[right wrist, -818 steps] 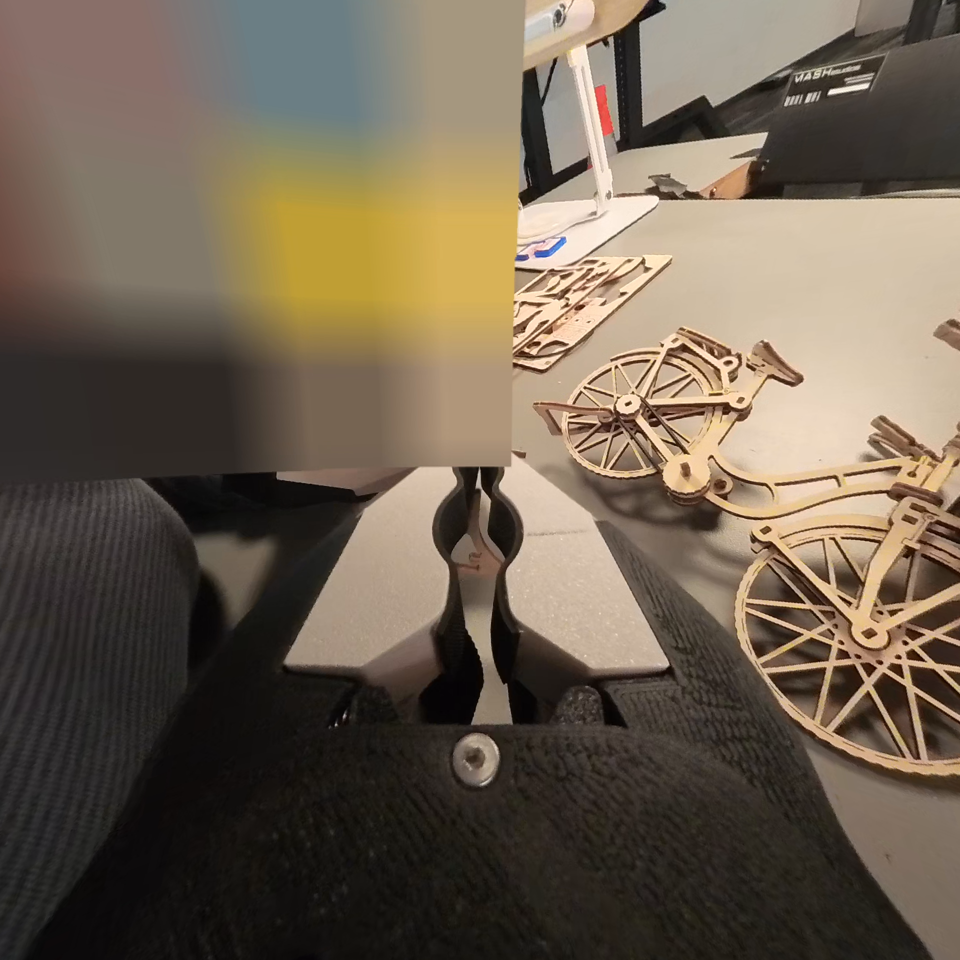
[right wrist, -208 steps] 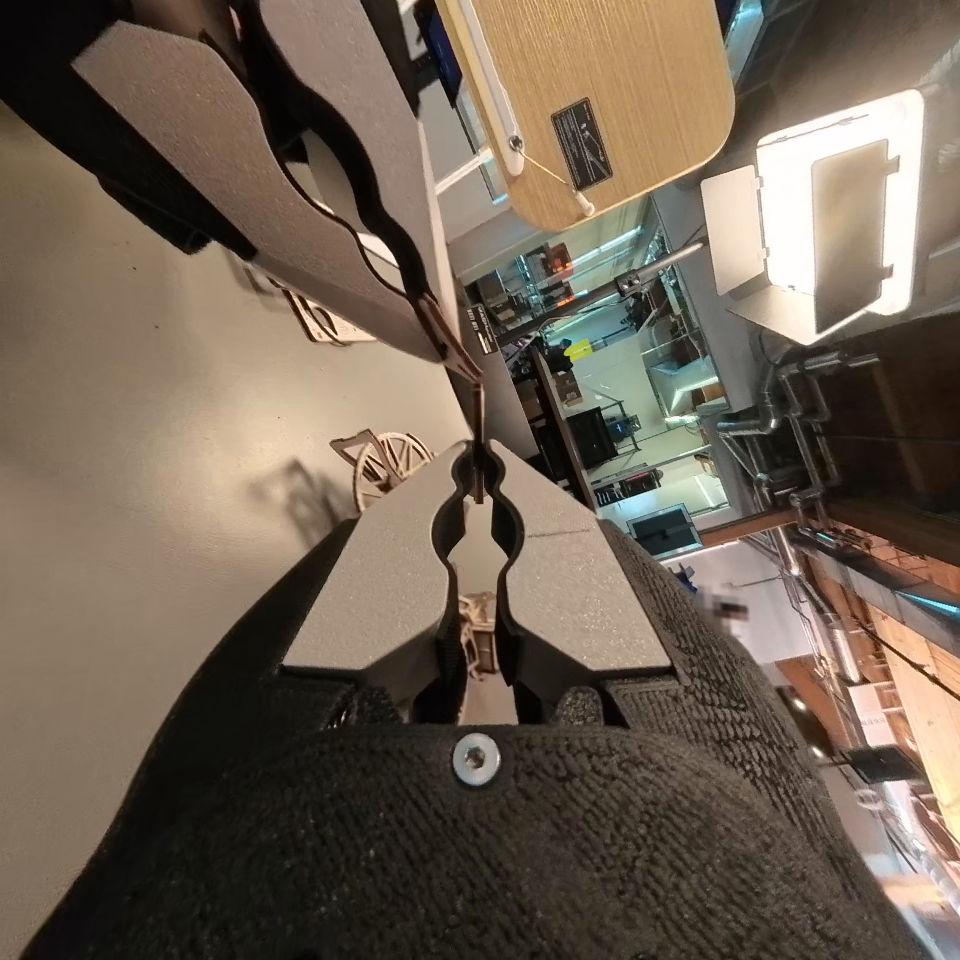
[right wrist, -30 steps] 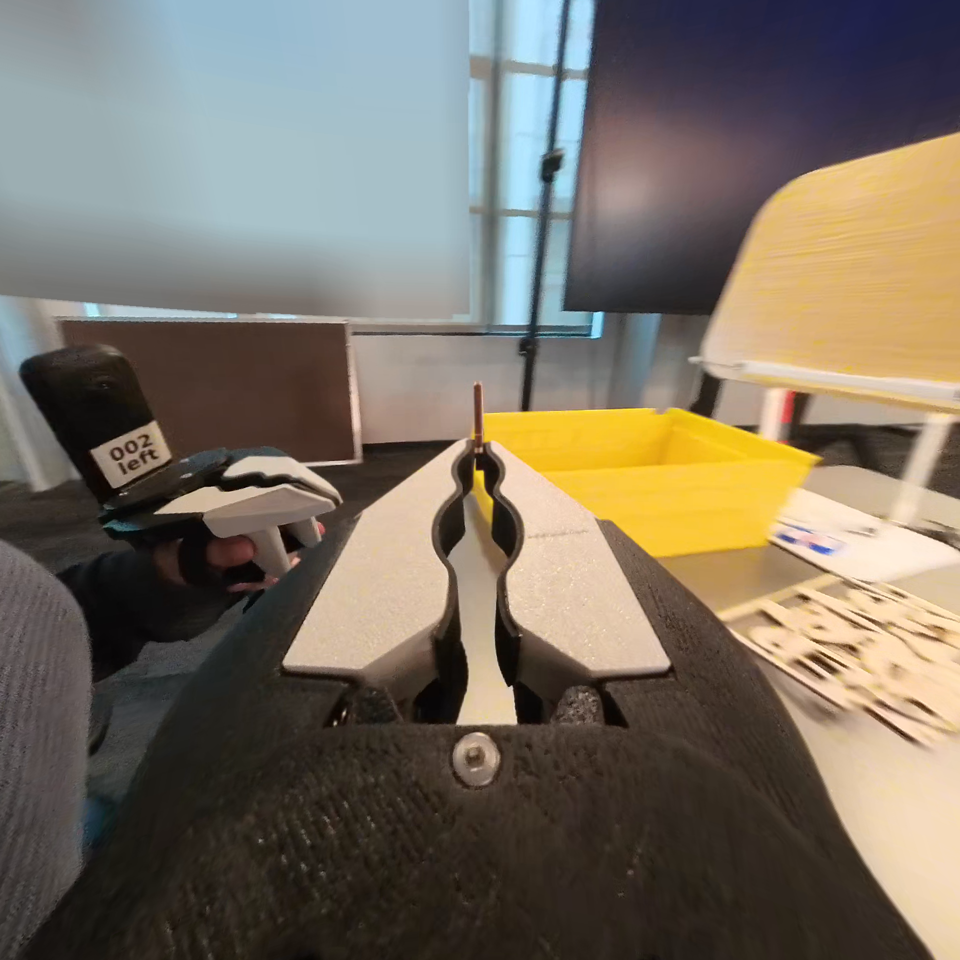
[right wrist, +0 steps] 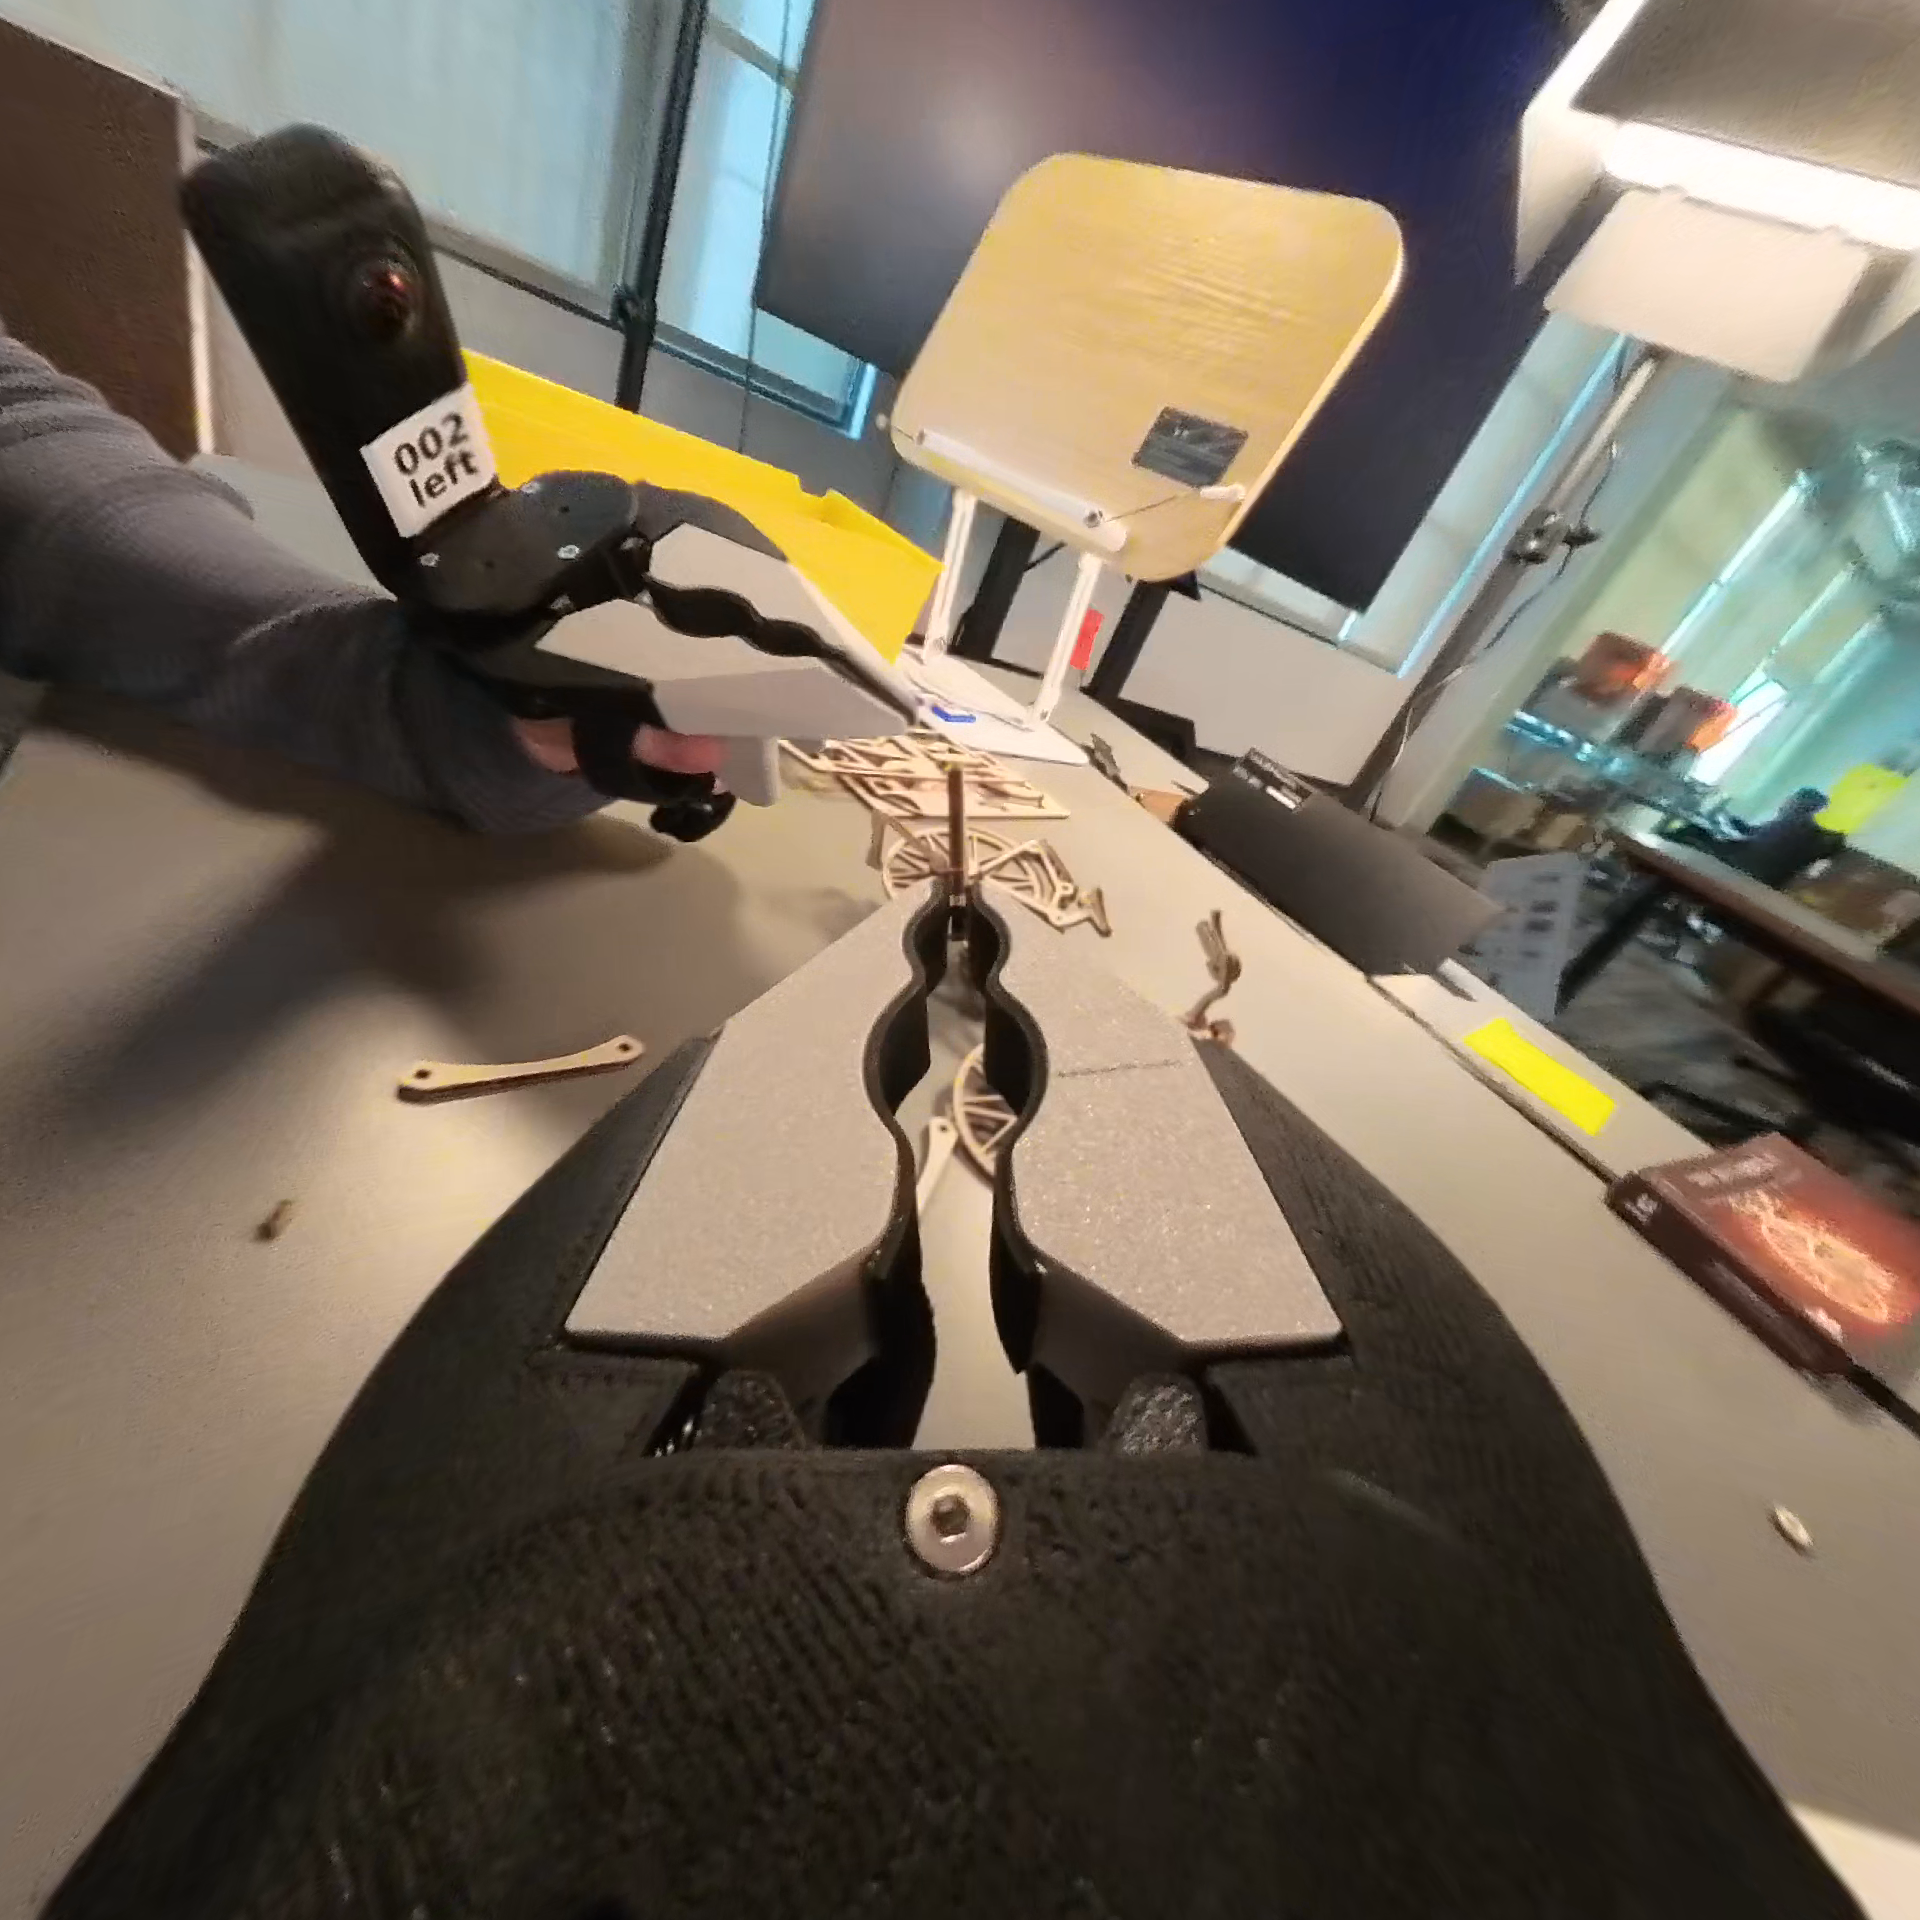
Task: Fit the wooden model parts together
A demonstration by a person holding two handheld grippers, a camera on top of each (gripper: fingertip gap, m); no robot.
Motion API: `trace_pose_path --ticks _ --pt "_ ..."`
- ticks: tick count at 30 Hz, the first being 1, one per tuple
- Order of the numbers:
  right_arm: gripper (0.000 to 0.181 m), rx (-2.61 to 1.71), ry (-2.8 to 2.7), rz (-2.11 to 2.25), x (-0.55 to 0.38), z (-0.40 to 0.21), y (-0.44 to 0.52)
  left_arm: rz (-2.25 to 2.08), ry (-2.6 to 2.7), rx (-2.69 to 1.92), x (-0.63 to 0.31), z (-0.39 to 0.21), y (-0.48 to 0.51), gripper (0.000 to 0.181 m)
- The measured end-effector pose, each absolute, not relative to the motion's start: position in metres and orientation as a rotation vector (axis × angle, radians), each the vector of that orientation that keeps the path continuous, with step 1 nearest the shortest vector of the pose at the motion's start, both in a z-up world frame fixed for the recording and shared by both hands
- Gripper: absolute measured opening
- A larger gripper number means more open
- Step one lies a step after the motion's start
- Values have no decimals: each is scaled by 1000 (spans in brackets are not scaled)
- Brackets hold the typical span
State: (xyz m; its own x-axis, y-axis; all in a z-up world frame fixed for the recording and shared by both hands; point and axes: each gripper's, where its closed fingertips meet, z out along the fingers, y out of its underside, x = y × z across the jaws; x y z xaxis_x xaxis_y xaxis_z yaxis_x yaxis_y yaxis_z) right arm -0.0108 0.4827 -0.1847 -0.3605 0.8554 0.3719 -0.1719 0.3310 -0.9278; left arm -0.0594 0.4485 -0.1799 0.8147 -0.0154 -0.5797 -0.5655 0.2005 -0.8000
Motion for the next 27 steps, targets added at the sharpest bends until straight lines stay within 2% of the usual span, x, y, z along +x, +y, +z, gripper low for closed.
trace_pose_path --ticks 8,27 --pt "1 -483 -1656 1294 -25 -188 464 360 430 -1348 -76 -178 449 0" --pt "0 -641 -1445 1207 -33 -165 530 391 341 -1298 -92 -167 441 0"
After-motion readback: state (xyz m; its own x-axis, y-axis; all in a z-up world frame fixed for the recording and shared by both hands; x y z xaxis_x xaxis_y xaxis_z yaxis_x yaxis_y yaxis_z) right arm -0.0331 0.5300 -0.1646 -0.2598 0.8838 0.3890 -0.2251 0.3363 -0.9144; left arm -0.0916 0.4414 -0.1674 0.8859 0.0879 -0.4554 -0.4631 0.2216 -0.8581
